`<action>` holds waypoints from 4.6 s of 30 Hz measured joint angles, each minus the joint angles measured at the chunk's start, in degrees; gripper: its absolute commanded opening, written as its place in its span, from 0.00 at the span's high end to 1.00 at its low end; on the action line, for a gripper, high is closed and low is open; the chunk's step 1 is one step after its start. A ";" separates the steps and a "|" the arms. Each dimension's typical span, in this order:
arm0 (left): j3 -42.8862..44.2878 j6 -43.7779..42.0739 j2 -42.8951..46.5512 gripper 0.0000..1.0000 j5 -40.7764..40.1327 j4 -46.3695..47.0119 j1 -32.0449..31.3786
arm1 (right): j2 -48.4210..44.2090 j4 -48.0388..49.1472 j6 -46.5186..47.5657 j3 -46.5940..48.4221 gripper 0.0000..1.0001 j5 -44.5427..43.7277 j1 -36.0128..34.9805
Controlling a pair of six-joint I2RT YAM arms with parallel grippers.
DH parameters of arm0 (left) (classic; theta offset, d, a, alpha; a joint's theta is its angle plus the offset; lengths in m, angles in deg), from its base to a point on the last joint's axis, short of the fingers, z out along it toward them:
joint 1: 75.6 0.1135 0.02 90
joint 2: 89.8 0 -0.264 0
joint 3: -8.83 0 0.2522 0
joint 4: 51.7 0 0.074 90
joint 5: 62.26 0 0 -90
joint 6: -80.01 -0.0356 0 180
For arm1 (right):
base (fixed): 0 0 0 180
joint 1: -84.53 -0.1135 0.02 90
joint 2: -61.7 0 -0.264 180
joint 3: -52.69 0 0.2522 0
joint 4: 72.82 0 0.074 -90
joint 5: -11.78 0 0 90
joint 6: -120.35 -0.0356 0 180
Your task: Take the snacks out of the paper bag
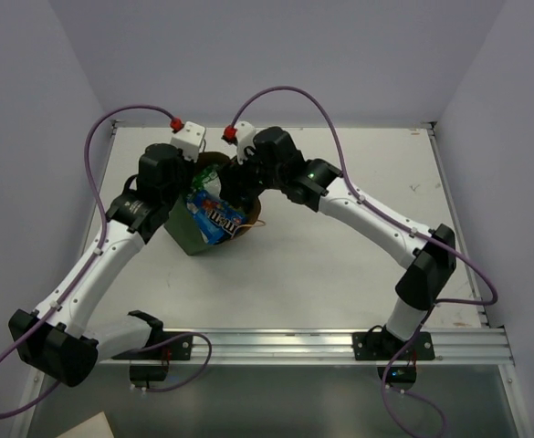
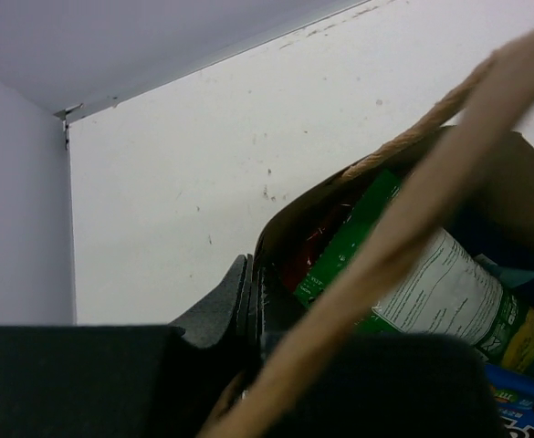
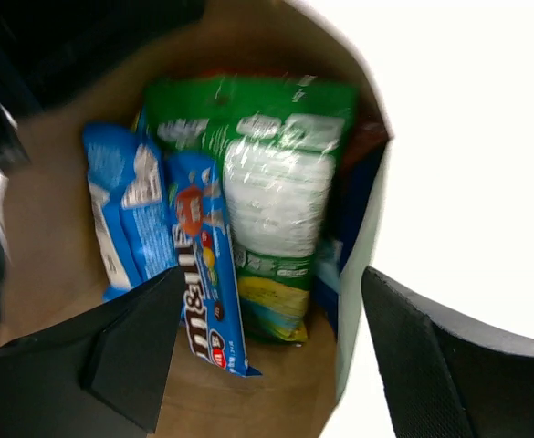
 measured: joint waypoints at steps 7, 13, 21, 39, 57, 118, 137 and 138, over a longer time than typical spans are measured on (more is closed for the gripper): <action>0.55 -0.35 -0.92 1.00 -4.76 -0.13 0.00 | -1.95 0.81 1.53 5.79 0.21 -2.43 0.04; 0.55 -0.37 -0.92 1.00 -4.85 -0.09 -0.02 | -0.55 0.26 2.91 5.84 0.30 3.10 -0.46; 0.55 -0.37 -0.87 1.00 -4.66 -0.09 -0.02 | 9.38 -0.68 2.99 5.81 0.41 8.09 -0.76; -3.74 -2.32 2.64 1.00 -3.82 3.41 0.00 | -4.20 -3.02 3.26 4.20 0.99 1.68 0.46; -9.92 -8.44 6.99 1.00 0.98 9.49 -0.02 | -13.27 -2.73 -3.43 -8.15 0.38 -3.96 13.22; -8.66 6.08 5.33 1.00 -6.40 7.39 0.15 | 2.80 14.12 -8.83 -13.90 0.82 -4.35 33.00; -7.48 6.05 4.81 1.00 -5.29 6.10 0.15 | -7.74 13.11 -5.27 -11.58 0.30 2.03 8.48; -7.37 5.99 4.81 1.00 -5.16 5.90 0.15 | -8.00 14.16 -5.31 -10.56 0.30 2.12 5.90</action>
